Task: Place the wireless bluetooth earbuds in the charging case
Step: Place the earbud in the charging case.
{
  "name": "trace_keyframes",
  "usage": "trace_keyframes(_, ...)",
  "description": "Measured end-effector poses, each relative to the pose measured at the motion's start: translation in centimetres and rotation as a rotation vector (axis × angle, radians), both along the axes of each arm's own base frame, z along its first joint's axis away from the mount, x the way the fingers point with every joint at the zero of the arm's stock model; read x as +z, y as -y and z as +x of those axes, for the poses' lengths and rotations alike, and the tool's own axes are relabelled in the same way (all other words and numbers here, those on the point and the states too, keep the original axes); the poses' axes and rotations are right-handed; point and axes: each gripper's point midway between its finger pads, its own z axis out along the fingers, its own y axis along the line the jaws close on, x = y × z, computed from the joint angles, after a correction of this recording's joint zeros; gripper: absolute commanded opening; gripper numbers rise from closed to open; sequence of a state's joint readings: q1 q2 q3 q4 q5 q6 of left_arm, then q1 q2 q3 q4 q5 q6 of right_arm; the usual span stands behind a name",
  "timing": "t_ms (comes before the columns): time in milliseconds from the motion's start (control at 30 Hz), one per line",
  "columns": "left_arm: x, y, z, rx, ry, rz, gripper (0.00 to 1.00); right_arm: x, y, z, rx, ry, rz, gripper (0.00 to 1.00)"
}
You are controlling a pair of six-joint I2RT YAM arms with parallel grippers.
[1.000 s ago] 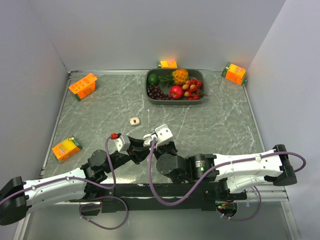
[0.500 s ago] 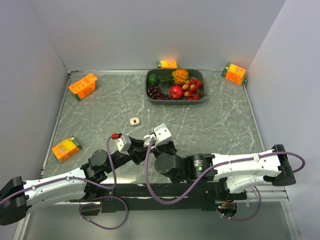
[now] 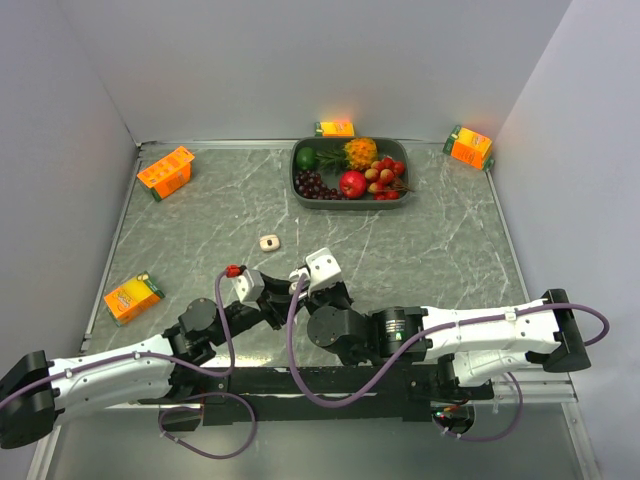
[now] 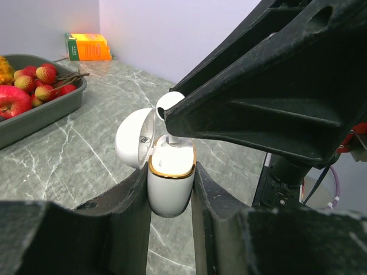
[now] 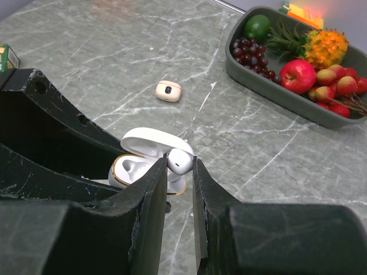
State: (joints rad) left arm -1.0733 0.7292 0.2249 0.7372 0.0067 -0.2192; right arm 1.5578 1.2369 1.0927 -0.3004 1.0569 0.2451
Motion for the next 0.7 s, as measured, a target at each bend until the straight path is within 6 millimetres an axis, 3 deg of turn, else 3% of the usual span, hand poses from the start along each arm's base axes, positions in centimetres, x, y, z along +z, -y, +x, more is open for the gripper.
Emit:
trace_keyframes(300,-0.07,0.05,-0.06,-0.003,-0.005,0.000,0.01,-0.34,0.22,0.02,-0.003,-0.004,-0.018,0.00)
trace_keyframes(700,-0.04,0.04,-0.04,-0.001,-0.004,0.000,0.01,-0.47,0.17,-0.02,0.001,-0.020,-0.043,0.36)
